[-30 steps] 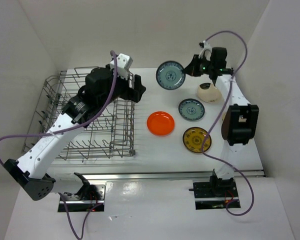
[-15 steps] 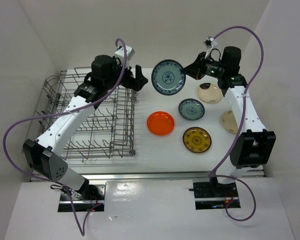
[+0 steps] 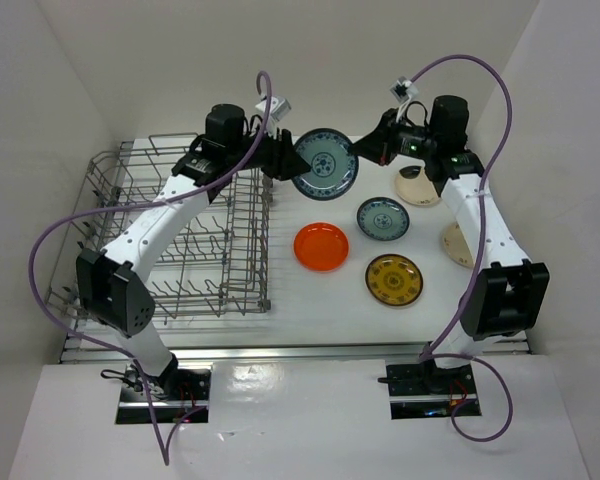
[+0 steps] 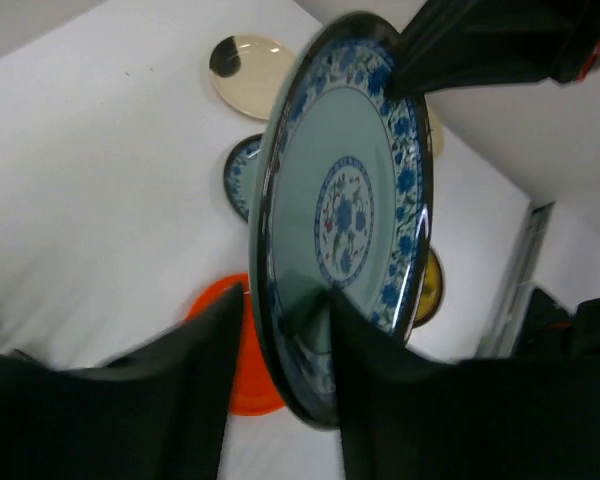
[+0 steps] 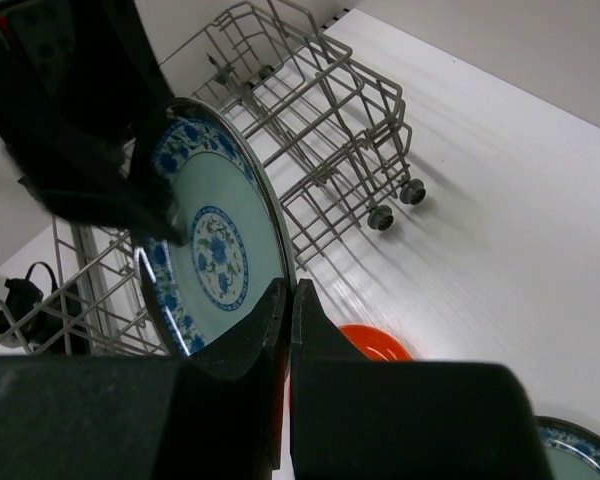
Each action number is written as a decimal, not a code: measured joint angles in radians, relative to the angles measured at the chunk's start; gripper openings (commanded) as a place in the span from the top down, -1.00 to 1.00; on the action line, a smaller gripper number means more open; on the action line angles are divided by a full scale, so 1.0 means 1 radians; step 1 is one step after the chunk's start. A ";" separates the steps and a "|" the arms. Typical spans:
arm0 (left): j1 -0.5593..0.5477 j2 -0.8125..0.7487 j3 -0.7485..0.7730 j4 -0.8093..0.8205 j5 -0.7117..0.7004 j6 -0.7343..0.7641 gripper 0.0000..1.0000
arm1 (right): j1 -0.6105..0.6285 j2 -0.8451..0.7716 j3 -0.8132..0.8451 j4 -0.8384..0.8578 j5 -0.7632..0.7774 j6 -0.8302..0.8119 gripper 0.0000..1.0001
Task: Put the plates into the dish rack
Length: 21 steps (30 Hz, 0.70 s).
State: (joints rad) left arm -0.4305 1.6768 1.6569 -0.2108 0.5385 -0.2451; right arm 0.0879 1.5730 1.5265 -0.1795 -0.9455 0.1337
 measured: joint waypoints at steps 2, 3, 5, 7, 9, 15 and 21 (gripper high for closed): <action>0.004 0.022 0.024 -0.019 0.025 -0.012 0.65 | 0.010 -0.001 0.000 0.001 0.010 -0.001 1.00; 0.005 0.027 0.034 -0.031 0.031 -0.021 1.00 | 0.013 -0.002 0.000 0.001 0.021 -0.013 1.00; 0.012 0.027 0.050 -0.041 0.029 -0.051 1.00 | 0.013 -0.003 -0.003 0.006 0.008 -0.025 1.00; 0.022 0.027 0.052 -0.048 0.045 -0.060 1.00 | 0.018 -0.010 -0.005 0.015 0.013 -0.031 0.25; 0.026 0.023 0.051 -0.047 0.050 -0.055 1.00 | 0.021 -0.019 -0.014 0.018 0.016 -0.013 -0.34; 0.071 -0.031 0.028 -0.063 -0.004 -0.055 1.00 | 0.021 -0.069 -0.062 0.019 0.086 -0.003 -1.00; 0.249 -0.215 0.015 -0.126 -0.214 -0.055 1.00 | 0.021 -0.230 -0.192 0.026 0.233 -0.003 -1.00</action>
State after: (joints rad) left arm -0.1810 1.4616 1.6722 -0.3370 0.3248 -0.3004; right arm 0.1089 1.3426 1.3346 -0.1532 -0.7120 0.1307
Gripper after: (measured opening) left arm 0.060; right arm 0.999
